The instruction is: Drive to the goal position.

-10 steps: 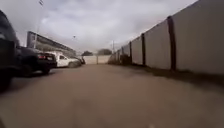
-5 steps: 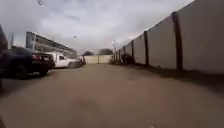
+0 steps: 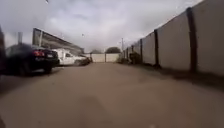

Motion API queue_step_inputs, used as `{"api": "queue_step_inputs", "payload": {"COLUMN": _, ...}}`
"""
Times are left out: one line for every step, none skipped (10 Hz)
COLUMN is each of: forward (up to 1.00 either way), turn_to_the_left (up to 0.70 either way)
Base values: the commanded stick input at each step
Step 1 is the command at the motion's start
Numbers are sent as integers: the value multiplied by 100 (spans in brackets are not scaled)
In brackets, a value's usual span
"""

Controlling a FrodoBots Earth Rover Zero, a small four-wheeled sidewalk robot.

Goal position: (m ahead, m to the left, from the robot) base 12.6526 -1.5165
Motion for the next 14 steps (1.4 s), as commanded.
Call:
{"api": "queue_step_inputs", "payload": {"forward": 70, "turn_to_the_left": 4}}
{"api": "queue_step_inputs", "payload": {"forward": 70, "turn_to_the_left": 4}}
{"api": "queue_step_inputs", "payload": {"forward": 70, "turn_to_the_left": -2}}
{"api": "queue_step_inputs", "payload": {"forward": 70, "turn_to_the_left": -11}}
{"api": "queue_step_inputs", "payload": {"forward": 70, "turn_to_the_left": -20}}
{"api": "queue_step_inputs", "payload": {"forward": 70, "turn_to_the_left": -27}}
{"api": "queue_step_inputs", "payload": {"forward": 70, "turn_to_the_left": -8}}
{"api": "queue_step_inputs", "payload": {"forward": 70, "turn_to_the_left": 14}}
{"api": "queue_step_inputs", "payload": {"forward": 70, "turn_to_the_left": 15}}
{"api": "queue_step_inputs", "payload": {"forward": 70, "turn_to_the_left": 15}}
{"api": "queue_step_inputs", "payload": {"forward": 70, "turn_to_the_left": 0}}
{"api": "queue_step_inputs", "payload": {"forward": 70, "turn_to_the_left": 0}}
{"api": "queue_step_inputs", "payload": {"forward": 70, "turn_to_the_left": 0}}
{"api": "queue_step_inputs", "payload": {"forward": 70, "turn_to_the_left": 0}}
